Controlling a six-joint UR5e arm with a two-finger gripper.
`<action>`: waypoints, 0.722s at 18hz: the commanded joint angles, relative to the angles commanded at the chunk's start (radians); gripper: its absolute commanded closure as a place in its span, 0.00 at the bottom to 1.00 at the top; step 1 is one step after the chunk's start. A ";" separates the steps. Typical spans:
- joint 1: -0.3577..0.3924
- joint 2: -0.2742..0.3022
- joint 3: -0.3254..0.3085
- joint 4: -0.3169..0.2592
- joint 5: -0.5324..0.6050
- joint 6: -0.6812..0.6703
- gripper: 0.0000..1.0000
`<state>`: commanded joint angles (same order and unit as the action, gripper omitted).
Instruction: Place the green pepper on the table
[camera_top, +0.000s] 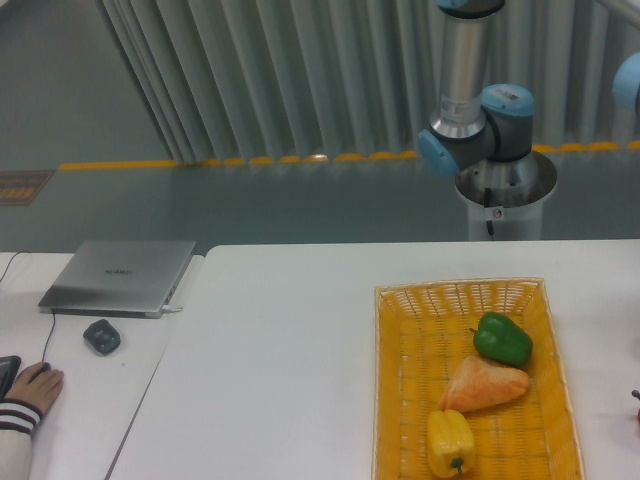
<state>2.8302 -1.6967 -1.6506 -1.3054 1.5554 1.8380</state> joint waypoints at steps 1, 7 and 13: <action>-0.005 0.006 -0.001 0.001 0.002 -0.047 0.00; -0.026 0.008 0.003 0.003 -0.023 -0.140 0.00; -0.145 0.052 -0.015 -0.017 -0.109 -0.364 0.00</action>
<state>2.6847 -1.6445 -1.6659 -1.3223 1.4466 1.4745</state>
